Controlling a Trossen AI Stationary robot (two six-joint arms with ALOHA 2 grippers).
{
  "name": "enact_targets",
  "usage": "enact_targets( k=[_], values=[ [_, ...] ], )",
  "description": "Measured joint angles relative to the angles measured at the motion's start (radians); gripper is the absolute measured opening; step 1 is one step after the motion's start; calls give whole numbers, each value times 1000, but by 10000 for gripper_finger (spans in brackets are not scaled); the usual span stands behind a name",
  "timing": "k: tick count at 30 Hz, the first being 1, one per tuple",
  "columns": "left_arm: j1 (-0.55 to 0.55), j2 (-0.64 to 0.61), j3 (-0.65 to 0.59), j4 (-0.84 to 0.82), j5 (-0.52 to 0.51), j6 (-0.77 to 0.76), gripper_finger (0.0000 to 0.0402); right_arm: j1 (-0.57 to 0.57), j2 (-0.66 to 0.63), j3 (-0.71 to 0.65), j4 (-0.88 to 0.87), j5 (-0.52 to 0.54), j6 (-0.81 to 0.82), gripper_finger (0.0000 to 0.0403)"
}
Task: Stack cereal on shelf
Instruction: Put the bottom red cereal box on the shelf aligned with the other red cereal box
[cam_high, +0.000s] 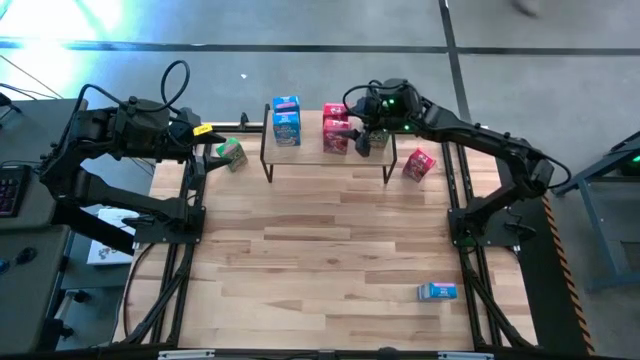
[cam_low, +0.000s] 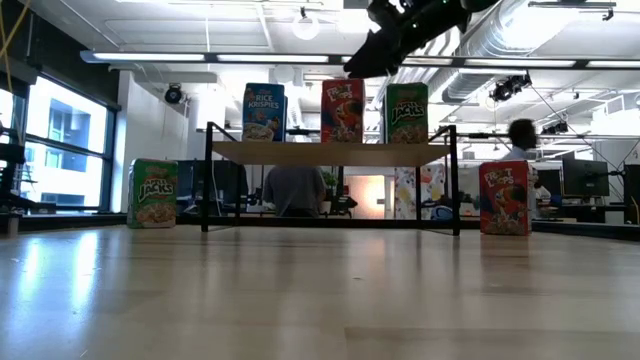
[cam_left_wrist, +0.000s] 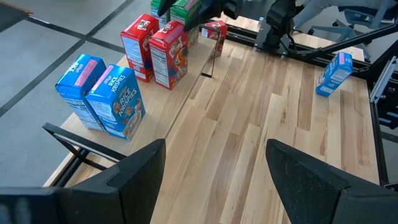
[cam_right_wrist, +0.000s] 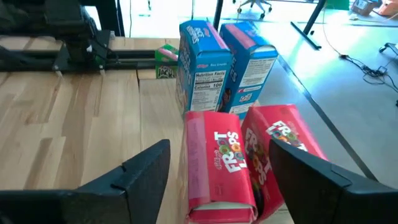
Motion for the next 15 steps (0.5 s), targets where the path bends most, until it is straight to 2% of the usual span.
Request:
enact_targets(
  k=[7,11,15],
  values=[
    [0,0,0,0,0,0,269,17,-63,0,-27,25,62,266],
    [0,0,0,0,0,0,269,66,-109,0,-68,79,88,266],
    [0,0,0,0,0,0,269,130,-132,0,-135,176,144,266]
  ],
)
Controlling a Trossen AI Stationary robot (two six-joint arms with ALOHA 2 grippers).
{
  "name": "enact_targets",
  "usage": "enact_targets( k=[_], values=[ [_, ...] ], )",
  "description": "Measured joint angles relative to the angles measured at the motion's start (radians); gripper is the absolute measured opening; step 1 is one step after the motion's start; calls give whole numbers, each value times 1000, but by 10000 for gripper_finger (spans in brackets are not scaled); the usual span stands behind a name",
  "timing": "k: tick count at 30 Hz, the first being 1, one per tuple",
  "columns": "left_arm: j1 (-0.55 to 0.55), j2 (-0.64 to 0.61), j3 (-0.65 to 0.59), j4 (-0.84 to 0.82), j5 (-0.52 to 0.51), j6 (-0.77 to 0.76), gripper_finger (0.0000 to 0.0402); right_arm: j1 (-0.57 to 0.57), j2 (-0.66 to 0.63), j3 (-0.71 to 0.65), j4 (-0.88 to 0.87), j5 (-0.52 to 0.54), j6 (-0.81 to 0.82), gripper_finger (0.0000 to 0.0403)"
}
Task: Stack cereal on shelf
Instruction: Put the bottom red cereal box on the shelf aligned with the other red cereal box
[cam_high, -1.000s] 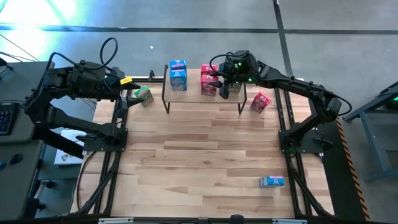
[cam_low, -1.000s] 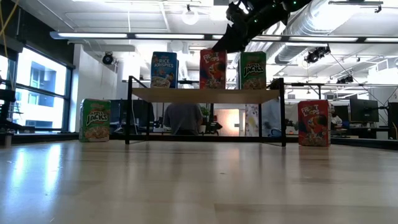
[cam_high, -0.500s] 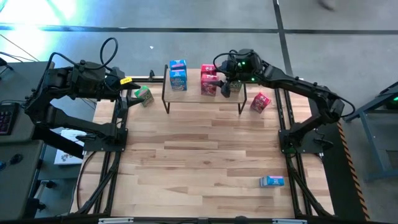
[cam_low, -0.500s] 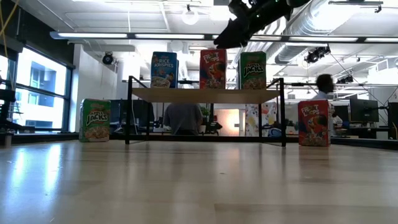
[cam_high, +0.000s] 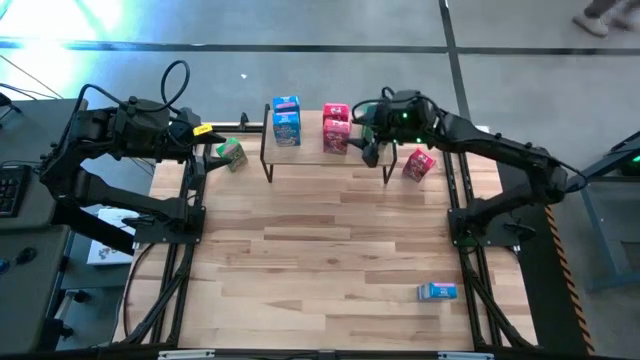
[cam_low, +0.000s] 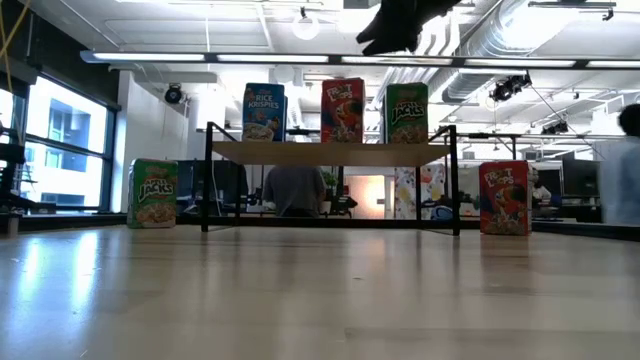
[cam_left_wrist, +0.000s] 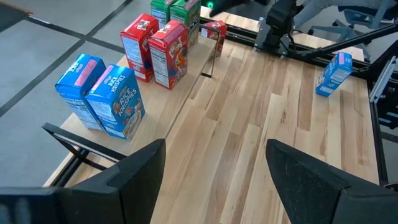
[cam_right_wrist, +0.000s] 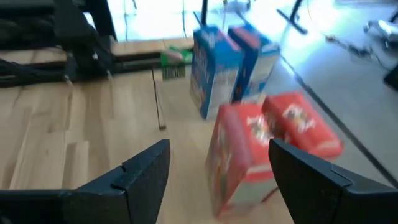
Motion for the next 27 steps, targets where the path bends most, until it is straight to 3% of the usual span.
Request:
enact_targets(
  k=[12,27],
  values=[
    [0,0,0,0,0,0,269,132,50,-5,-131,256,193,266],
    [0,0,0,0,0,0,269,137,144,-7,-106,323,292,266]
  ],
)
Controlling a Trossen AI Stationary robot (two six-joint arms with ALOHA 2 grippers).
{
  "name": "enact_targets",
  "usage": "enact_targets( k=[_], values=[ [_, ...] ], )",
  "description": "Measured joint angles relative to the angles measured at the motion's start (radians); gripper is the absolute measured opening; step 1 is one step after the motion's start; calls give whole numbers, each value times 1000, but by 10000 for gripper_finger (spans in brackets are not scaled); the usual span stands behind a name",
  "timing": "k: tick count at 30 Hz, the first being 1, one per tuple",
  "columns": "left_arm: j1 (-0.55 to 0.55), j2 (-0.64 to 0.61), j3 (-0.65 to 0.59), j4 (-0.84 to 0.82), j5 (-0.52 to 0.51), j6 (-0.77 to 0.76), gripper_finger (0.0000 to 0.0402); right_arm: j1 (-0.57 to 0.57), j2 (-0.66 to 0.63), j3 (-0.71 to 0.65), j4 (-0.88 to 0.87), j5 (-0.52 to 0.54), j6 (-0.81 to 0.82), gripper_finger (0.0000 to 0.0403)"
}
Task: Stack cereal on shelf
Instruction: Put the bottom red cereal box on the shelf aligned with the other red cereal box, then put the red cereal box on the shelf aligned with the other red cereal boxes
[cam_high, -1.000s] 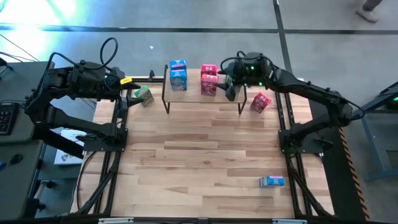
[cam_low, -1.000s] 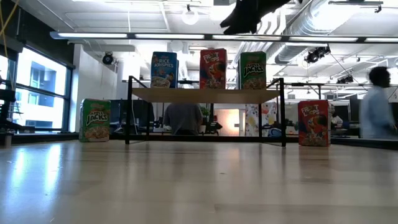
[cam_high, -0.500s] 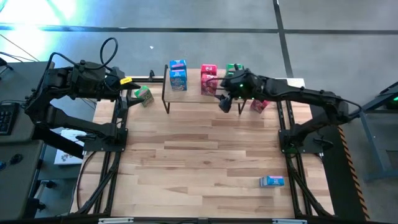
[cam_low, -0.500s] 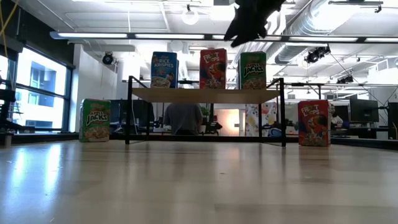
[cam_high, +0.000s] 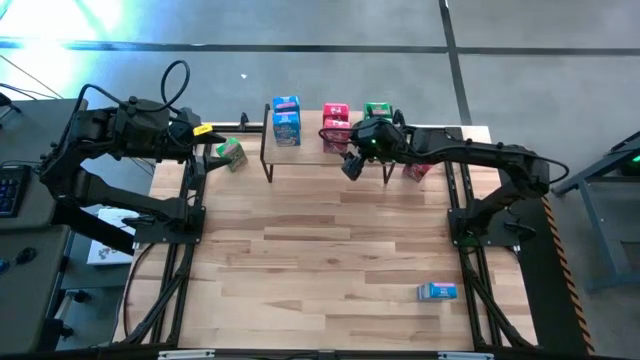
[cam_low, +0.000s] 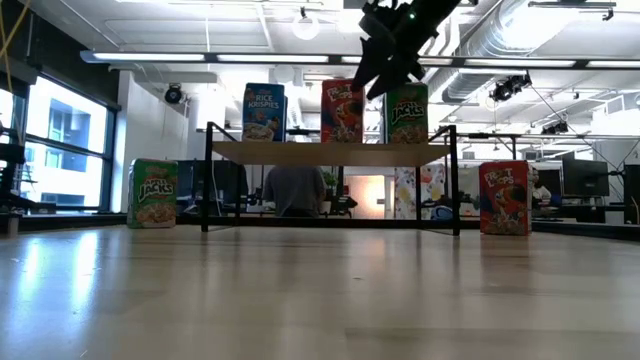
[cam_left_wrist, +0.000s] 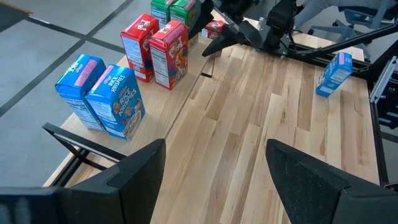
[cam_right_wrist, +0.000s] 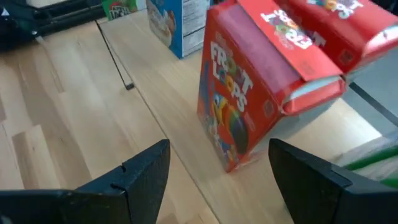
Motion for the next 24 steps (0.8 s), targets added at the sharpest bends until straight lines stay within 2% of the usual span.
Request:
enact_targets(
  k=[24],
  values=[
    [0,0,0,0,0,0,269,-11,17,0,36,-26,-20,266]
  ],
)
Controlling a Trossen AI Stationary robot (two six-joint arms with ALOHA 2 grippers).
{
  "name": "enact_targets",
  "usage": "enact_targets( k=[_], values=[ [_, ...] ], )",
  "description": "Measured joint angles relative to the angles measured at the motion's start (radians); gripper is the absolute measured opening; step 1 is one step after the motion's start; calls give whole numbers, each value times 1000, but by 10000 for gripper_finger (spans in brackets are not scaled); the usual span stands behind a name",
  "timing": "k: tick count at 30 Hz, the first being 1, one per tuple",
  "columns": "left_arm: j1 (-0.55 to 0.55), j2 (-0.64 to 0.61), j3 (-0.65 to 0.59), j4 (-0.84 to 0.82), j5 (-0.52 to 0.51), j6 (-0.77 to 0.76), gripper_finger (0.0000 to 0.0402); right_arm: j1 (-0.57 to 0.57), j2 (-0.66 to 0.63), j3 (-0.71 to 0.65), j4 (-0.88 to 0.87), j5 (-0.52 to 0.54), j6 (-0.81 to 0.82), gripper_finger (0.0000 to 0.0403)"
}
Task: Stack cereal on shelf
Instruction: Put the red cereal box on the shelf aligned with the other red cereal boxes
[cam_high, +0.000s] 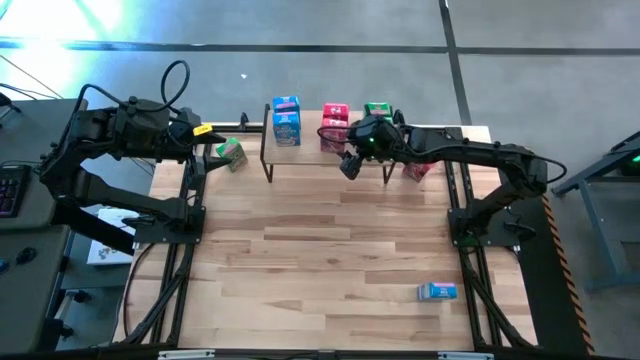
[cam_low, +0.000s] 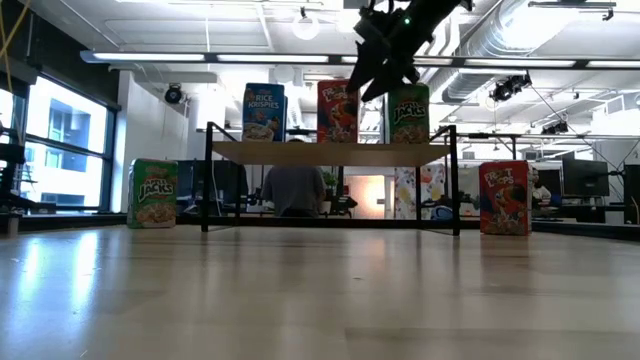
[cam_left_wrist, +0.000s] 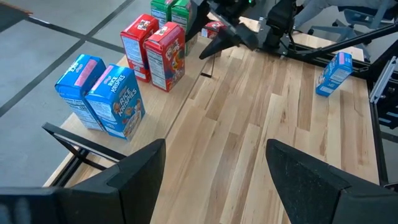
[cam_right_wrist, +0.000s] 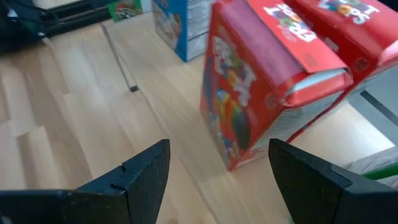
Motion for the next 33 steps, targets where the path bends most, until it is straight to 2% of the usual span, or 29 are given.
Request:
enact_targets(
  k=[7,12,17,33],
  values=[
    [0,0,0,0,0,0,269,31,-81,0,-71,16,62,266],
    [0,0,0,0,0,0,269,52,-171,0,-211,86,135,266],
    [0,0,0,0,0,0,269,53,-253,0,-354,106,198,266],
    [0,0,0,0,0,0,269,-21,-441,0,-754,123,200,266]
  ],
)
